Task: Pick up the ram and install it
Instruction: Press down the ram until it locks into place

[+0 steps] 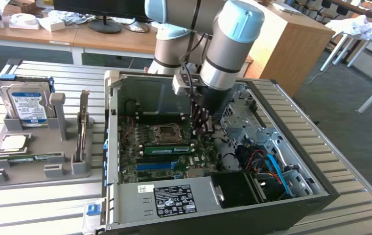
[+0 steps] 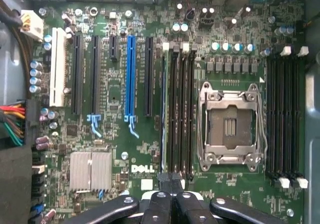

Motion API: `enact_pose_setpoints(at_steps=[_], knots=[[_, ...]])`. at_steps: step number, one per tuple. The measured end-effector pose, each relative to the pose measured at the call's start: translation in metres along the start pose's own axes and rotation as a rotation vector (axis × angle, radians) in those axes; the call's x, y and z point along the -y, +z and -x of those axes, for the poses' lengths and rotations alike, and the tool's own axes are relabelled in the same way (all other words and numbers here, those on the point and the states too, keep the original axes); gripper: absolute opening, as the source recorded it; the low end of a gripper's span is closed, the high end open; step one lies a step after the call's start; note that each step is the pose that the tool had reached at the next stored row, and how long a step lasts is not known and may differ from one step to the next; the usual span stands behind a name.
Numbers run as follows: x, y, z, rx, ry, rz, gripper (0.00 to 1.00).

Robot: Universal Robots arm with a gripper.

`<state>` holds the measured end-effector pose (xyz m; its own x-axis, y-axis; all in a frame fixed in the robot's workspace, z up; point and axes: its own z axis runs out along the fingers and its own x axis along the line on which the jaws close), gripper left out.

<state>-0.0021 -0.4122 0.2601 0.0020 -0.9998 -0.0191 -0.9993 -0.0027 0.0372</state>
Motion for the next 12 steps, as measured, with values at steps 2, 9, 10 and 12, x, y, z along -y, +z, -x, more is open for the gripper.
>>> enact_pose_setpoints(at_steps=[2,9,10,12], knots=[[-0.0037,0.0003,0.000,0.0001,0.000,-0.0001,0.10],[-0.0177,0.0012,0.002,0.0000,0.000,0.0000,0.10],[-0.0197,0.0013,0.002,0.0001,0.000,0.0000,0.10],[-0.0242,0.0015,0.002,-0.0001,0.000,0.0000,0.10]])
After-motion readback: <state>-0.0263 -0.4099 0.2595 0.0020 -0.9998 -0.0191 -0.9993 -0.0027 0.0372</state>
